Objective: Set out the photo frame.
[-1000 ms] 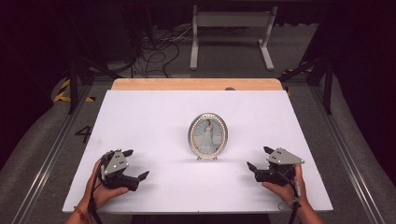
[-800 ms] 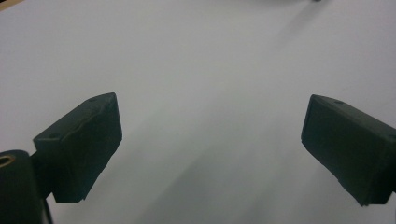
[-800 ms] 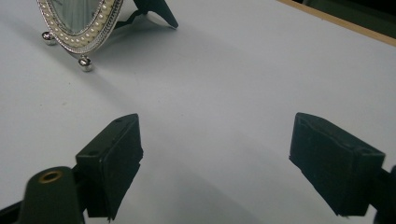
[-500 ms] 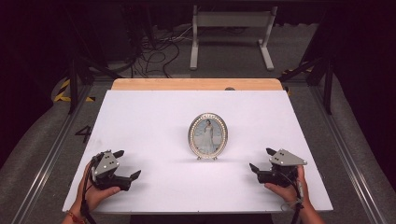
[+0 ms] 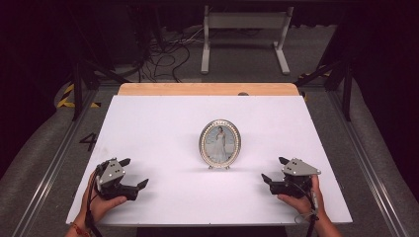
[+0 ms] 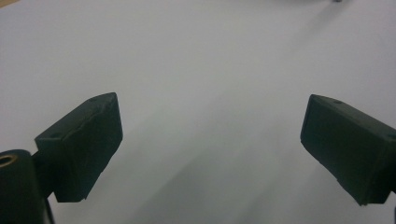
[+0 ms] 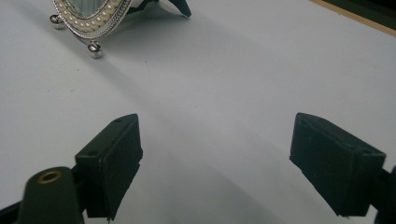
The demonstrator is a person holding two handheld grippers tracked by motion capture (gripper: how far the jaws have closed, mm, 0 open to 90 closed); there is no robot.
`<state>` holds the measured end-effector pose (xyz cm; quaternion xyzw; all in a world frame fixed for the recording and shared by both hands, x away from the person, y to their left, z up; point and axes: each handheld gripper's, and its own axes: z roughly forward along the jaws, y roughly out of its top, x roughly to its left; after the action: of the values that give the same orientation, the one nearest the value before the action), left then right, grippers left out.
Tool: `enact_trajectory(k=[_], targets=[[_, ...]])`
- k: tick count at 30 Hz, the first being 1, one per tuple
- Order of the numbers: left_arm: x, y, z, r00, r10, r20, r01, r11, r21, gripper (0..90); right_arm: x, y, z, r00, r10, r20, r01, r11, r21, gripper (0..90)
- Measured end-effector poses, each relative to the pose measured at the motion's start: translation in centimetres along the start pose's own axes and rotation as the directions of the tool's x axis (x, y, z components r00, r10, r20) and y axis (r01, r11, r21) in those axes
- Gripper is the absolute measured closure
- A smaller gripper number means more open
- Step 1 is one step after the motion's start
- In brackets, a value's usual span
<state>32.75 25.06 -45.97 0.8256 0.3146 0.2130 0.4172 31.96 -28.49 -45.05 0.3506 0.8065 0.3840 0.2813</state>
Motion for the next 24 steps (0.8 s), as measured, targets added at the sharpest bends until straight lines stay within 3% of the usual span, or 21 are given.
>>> enact_trajectory(k=[10, 24], targets=[[-0.18, 0.10, 0.50, 0.9999, 0.015, 0.006, -0.015, 0.9997, 0.020, 6.2, 0.06, -0.03, 0.10, 0.9999, -0.010, -0.001, 0.010, 1.000, 0.005, 17.0], [-0.08, 0.21, 1.05, 1.0000, 0.001, -0.002, -0.001, 0.9993, 0.037, 5.4, 0.08, -0.11, 0.08, 1.0000, -0.007, 0.006, 0.007, 1.000, 0.011, 16.7]])
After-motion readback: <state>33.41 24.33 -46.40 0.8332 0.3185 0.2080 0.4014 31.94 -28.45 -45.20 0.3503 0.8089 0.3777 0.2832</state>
